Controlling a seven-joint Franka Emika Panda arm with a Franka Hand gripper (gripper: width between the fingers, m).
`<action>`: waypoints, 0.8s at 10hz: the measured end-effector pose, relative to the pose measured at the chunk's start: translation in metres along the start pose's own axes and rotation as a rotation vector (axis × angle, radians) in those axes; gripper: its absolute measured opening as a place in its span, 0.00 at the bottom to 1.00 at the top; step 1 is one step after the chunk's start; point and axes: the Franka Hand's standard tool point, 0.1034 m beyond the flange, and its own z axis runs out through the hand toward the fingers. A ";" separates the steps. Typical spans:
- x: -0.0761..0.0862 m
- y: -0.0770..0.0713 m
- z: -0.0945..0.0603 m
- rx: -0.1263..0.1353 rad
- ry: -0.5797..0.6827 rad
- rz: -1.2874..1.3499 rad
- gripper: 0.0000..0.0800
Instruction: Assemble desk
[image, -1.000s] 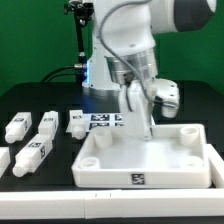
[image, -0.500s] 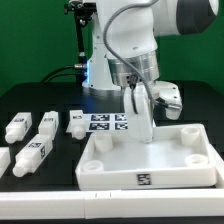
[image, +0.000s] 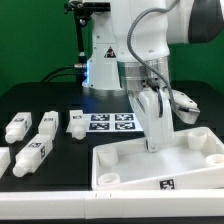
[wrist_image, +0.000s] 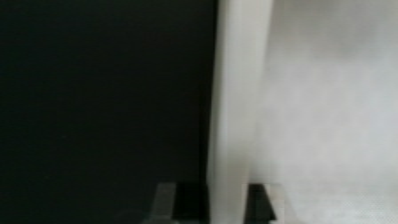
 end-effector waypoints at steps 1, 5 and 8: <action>0.000 0.000 0.000 0.000 0.000 0.000 0.06; 0.000 0.000 0.000 0.000 0.000 0.000 0.06; 0.000 0.000 0.000 0.000 0.000 0.002 0.06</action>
Offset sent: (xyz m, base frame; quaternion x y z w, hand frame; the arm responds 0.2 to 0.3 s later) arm -0.0136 -0.0384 -0.0072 -0.0009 -0.0172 0.0004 0.9999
